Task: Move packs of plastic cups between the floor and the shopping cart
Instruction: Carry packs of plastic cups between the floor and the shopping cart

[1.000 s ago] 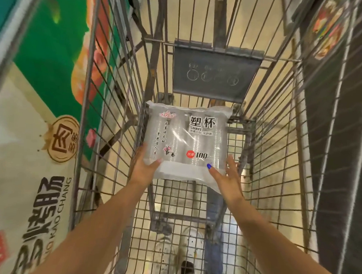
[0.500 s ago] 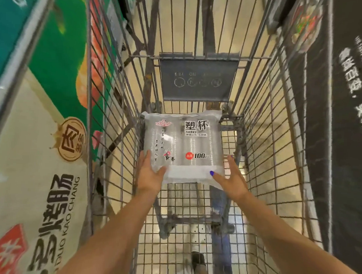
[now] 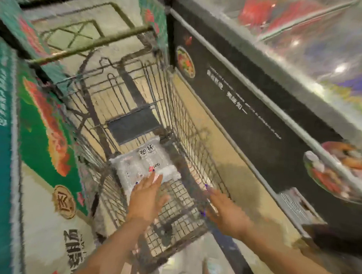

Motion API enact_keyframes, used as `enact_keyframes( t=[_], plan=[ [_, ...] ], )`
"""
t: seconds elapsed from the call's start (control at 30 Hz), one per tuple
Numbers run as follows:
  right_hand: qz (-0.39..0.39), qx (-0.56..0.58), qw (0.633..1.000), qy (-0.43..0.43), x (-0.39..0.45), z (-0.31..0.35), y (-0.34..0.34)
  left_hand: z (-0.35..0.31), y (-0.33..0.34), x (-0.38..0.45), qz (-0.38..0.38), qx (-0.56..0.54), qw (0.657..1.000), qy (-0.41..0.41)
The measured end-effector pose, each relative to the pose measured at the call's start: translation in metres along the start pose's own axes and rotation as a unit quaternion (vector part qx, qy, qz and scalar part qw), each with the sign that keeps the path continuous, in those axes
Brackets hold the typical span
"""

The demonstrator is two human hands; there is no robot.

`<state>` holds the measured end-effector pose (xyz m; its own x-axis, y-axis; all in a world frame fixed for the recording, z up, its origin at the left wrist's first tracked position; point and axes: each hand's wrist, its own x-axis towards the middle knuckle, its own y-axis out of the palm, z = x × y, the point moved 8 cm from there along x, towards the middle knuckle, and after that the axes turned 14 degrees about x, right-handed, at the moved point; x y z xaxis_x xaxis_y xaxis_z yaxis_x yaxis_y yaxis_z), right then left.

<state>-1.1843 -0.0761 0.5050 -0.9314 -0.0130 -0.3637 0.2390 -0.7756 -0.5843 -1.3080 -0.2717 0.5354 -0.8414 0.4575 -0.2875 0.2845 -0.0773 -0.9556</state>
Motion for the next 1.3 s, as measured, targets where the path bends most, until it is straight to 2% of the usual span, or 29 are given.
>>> enact_keyframes(
  t=[0.07, 0.13, 0.2, 0.27, 0.37, 0.47, 0.57, 0.7, 0.87, 1.03, 1.1, 1.3],
  plan=[
    [-0.042, -0.015, 0.999, 0.027, -0.047, -0.007, -0.023, -0.046, -0.023, -0.011, -0.008, 0.035, 0.997, 0.067],
    [-0.123, -0.043, 0.99, 0.056, -0.098, -0.022, -0.05, -0.105, -0.036, -0.024, -0.01, 0.075, 0.986, 0.146],
    [-0.187, -0.059, 0.976, 0.095, -0.156, -0.042, -0.073, -0.174, -0.043, -0.04, -0.024, 0.118, 0.964, 0.237],
    [-0.235, -0.064, 0.957, 0.157, -0.227, -0.067, -0.09, -0.25, -0.051, -0.059, -0.046, 0.171, 0.928, 0.328],
    [-0.34, -0.066, 0.904, 0.252, -0.362, -0.106, -0.11, -0.375, -0.058, -0.099, -0.074, 0.218, 0.867, 0.442],
    [-0.411, -0.057, 0.842, 0.345, -0.507, -0.134, -0.112, -0.499, -0.056, -0.173, -0.123, 0.241, 0.792, 0.547],
    [-0.459, -0.032, 0.779, 0.425, -0.647, -0.161, -0.089, -0.607, -0.039, -0.277, -0.154, 0.235, 0.721, 0.633],
    [-0.517, -0.009, 0.683, 0.516, -0.81, -0.186, -0.035, -0.718, -0.001, -0.438, -0.144, 0.206, 0.64, 0.726],
    [-0.581, 0.054, 0.549, 0.599, -0.963, -0.181, 0.05, -0.794, 0.043, -0.619, -0.143, 0.174, 0.536, 0.814],
    [-0.614, 0.087, 0.429, 0.657, -1.064, -0.153, 0.139, -0.832, 0.083, -0.753, -0.146, 0.186, 0.42, 0.876],
    [-0.632, 0.119, 0.367, 0.672, -1.094, -0.144, 0.178, -0.845, 0.107, -0.797, -0.127, 0.191, 0.382, 0.895],
    [-0.65, 0.187, 0.277, 0.683, -1.123, -0.152, 0.25, -0.873, 0.165, -0.855, -0.087, 0.214, 0.324, 0.917]
  ],
)
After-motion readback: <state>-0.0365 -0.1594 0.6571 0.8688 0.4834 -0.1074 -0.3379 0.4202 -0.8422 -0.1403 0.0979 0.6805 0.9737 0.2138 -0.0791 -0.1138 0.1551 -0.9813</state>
